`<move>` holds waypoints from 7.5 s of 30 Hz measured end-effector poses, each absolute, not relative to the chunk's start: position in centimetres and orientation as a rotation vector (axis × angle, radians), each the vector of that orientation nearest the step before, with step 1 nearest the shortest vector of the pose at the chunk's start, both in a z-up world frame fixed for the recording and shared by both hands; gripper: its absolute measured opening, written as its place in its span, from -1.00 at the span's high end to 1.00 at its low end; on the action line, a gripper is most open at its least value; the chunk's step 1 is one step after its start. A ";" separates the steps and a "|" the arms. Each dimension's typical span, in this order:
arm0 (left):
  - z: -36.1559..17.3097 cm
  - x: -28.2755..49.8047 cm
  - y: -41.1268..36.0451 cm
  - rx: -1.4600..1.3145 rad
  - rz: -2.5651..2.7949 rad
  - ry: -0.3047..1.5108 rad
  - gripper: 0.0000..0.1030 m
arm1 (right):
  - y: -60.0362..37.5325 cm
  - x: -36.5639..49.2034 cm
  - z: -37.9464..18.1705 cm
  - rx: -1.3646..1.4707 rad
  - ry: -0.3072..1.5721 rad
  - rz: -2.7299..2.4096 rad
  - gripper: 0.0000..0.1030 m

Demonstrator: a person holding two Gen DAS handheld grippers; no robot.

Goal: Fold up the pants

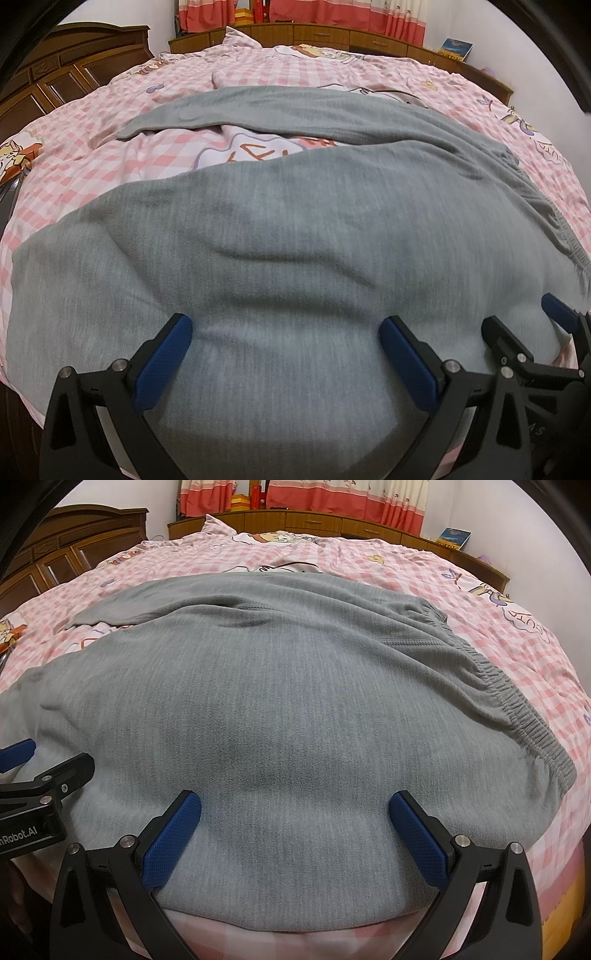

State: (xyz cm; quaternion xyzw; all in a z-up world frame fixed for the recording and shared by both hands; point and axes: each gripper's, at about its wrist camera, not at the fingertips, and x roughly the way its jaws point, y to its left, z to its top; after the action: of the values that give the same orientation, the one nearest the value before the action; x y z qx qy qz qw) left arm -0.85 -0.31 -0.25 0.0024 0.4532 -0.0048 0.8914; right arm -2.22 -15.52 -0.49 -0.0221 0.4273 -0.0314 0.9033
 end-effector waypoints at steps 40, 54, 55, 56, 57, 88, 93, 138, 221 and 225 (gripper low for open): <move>0.8 -0.4 0.4 0.040 -0.101 0.987 -1.00 | -16.2 -1.8 0.4 -0.092 0.974 0.071 -1.00; 5.6 4.6 5.2 0.035 -0.103 0.964 -0.99 | -18.9 1.4 4.9 -0.080 0.988 0.157 -0.90; 5.9 5.2 5.7 0.031 -0.096 0.964 -0.99 | -19.3 2.0 5.3 -0.080 0.985 0.155 -0.90; 6.1 5.8 6.3 0.027 -0.089 0.964 -0.99 | -19.7 2.6 5.7 -0.081 0.982 0.149 -0.90; 6.5 6.8 7.0 0.025 -0.077 0.962 -0.99 | -20.1 3.3 6.0 -0.083 0.978 0.140 -0.90; 4.0 29.8 22.6 -0.078 0.067 1.060 -1.00 | -34.0 21.8 2.1 0.125 1.118 -0.053 -0.89; 2.8 30.7 21.4 -0.120 -0.011 1.055 -0.98 | -33.7 22.2 0.7 0.095 1.105 -0.045 -1.00; 12.9 13.6 19.0 -0.152 -0.189 0.773 0.75 | -32.7 11.2 10.8 0.146 0.848 0.162 0.60; 4.5 2.8 6.8 -0.297 -0.037 1.033 -0.27 | -34.8 -5.5 -0.1 0.151 1.020 0.128 -0.39; 4.3 2.8 6.6 -0.301 -0.043 1.024 -0.22 | -34.9 -5.3 -0.3 0.157 1.041 0.193 -0.58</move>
State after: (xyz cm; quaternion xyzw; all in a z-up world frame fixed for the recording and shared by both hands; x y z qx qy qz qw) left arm 2.83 6.63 4.30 -0.1433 0.4882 -0.0206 0.8606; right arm -5.33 -34.92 -0.30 0.0748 0.4962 0.0918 0.8601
